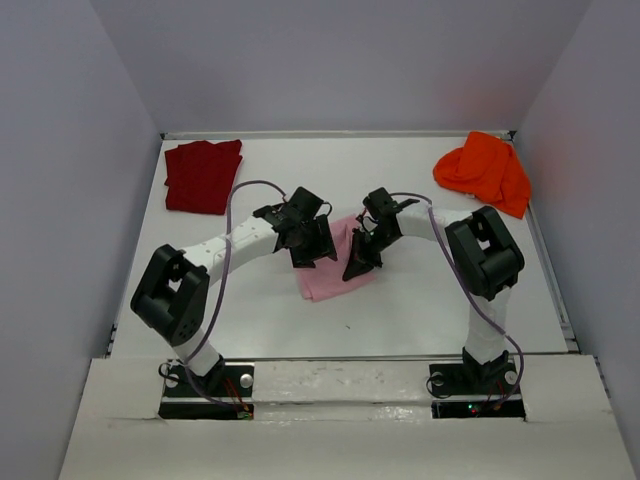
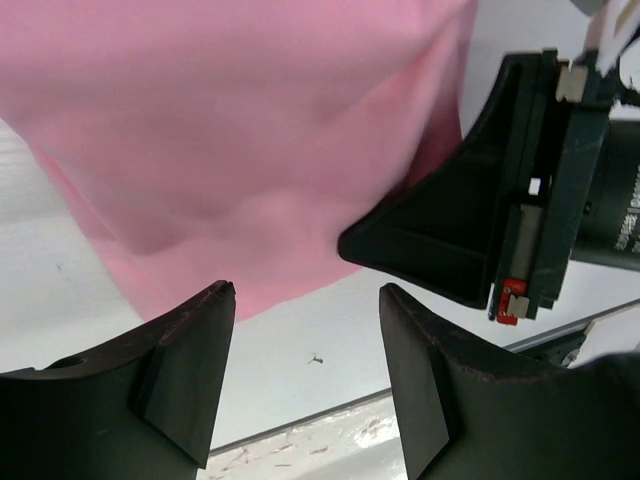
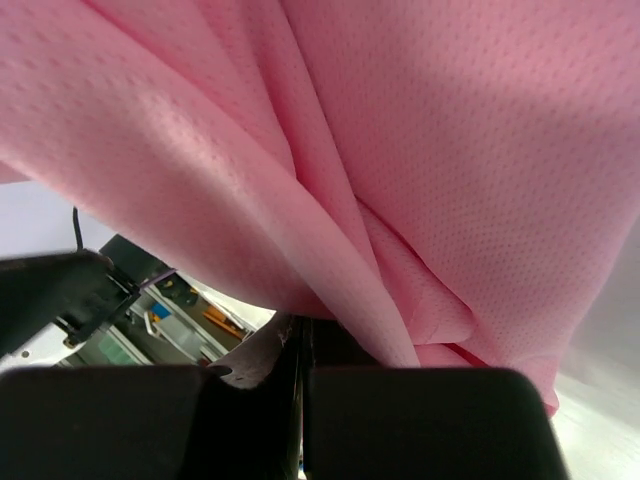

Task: Fold and stack the t-shirts
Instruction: Smooth out wrinkles on the folded tshirt

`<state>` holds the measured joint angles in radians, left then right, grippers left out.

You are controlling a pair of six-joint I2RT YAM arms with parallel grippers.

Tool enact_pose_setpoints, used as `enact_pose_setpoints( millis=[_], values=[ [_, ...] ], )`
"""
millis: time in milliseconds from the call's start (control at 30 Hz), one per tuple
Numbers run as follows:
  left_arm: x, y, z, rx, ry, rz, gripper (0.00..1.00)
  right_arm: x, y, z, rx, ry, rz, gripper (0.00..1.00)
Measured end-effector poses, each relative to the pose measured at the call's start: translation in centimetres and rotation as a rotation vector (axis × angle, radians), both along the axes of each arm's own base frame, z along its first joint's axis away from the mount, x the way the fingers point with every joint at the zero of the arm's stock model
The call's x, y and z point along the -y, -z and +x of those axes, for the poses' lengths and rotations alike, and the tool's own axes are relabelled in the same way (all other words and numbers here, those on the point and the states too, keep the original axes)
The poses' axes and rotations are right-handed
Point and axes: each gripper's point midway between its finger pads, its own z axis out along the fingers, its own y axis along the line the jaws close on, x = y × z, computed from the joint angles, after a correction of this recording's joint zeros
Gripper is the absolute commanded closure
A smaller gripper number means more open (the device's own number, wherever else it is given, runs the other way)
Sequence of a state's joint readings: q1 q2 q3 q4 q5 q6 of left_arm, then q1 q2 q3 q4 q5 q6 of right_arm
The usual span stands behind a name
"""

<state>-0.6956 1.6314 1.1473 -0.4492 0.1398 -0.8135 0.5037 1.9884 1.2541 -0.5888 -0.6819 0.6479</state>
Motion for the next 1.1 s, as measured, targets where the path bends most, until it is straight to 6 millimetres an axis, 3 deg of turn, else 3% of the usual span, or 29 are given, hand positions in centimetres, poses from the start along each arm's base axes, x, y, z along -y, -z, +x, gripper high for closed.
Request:
enact_pose_setpoints(
  millis=[200,300,400,533,800,1000,1100],
  values=[
    [-2.0,-0.2,3.2,0.035,-0.066,-0.031,0.3,0.0,0.1,0.2,0.01,0.002,-0.002,1.0],
    [-2.1,-0.3,5.2,0.071,-0.076,-0.086,0.3,0.0,0.1,0.3,0.015,0.003,-0.002,1.0],
    [-2.1,1.1,6.4,0.064,-0.079,-0.142,0.3,0.0,0.2,0.3,0.015,0.003,-0.004,1.0],
    [-0.8,3.4,6.6,0.015,-0.048,-0.226,0.3,0.1,0.3,0.2,0.012,0.006,-0.007,1.0],
    [1.2,3.7,4.1,-0.055,-0.082,-0.503,0.3,0.1,0.5,0.1,0.011,0.007,-0.011,1.0],
    [1.3,2.1,5.7,-0.028,-0.101,-0.598,0.3,0.1,0.4,0.1,0.012,0.01,-0.011,1.0],
    [0.1,1.9,7.2,-0.012,-0.14,-0.61,0.31,0.2,0.3,0.0,0.013,0.01,-0.012,1.0]
  ],
)
